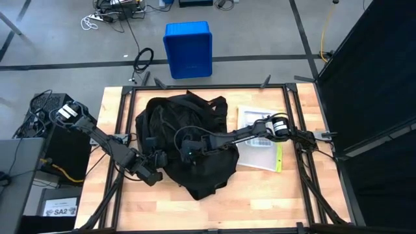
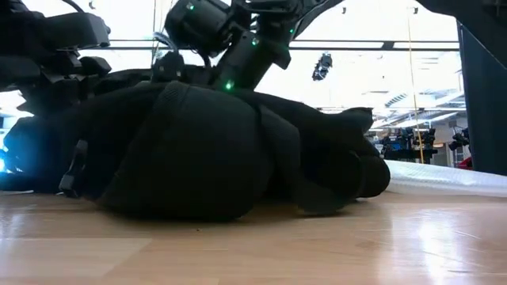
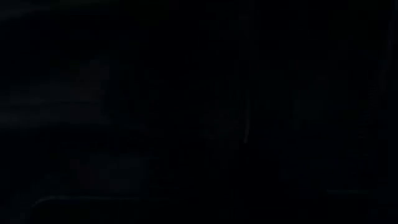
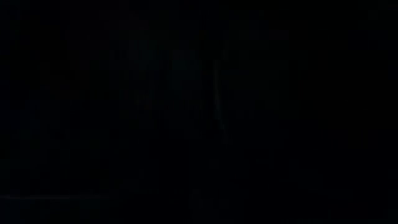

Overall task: Unpack backpack
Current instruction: Remove the black USB cable from the backpack

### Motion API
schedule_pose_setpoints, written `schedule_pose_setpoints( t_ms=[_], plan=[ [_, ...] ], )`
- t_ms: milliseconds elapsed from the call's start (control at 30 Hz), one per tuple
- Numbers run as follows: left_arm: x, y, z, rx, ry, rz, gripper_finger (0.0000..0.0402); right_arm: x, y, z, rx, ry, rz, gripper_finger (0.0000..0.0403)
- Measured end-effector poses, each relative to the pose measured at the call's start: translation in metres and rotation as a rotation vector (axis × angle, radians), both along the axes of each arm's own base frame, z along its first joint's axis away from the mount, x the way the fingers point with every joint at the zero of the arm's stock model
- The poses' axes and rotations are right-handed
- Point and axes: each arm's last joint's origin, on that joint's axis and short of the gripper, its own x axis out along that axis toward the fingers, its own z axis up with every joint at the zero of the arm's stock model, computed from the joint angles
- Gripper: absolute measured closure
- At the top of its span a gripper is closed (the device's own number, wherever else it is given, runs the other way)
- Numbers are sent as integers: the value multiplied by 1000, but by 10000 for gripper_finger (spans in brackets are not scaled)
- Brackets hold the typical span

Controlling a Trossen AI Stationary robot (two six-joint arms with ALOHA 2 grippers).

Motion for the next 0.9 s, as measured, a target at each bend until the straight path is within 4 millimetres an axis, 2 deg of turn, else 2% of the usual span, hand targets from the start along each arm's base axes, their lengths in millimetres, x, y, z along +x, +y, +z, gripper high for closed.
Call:
schedule_pose_setpoints(
  t_ms=[133, 300, 500, 700, 900],
  plan=[
    [0, 0, 0, -1, 0, 0, 352, -1, -4, -4, -3, 15, -32, 292],
    [0, 0, 0, -2, -1, 0, 352, 1, -4, 4, -17, 21, -30, 385],
    [1, -1, 0, -7, -7, 1, 352, 0, 6, 25, -173, 61, -105, 401],
    [1, -1, 0, -7, -7, 2, 352, -3, 28, 70, -290, 77, -135, 402],
    [1, -1, 0, -8, -8, 2, 352, -20, 56, 131, -432, 42, -223, 402]
  ],
)
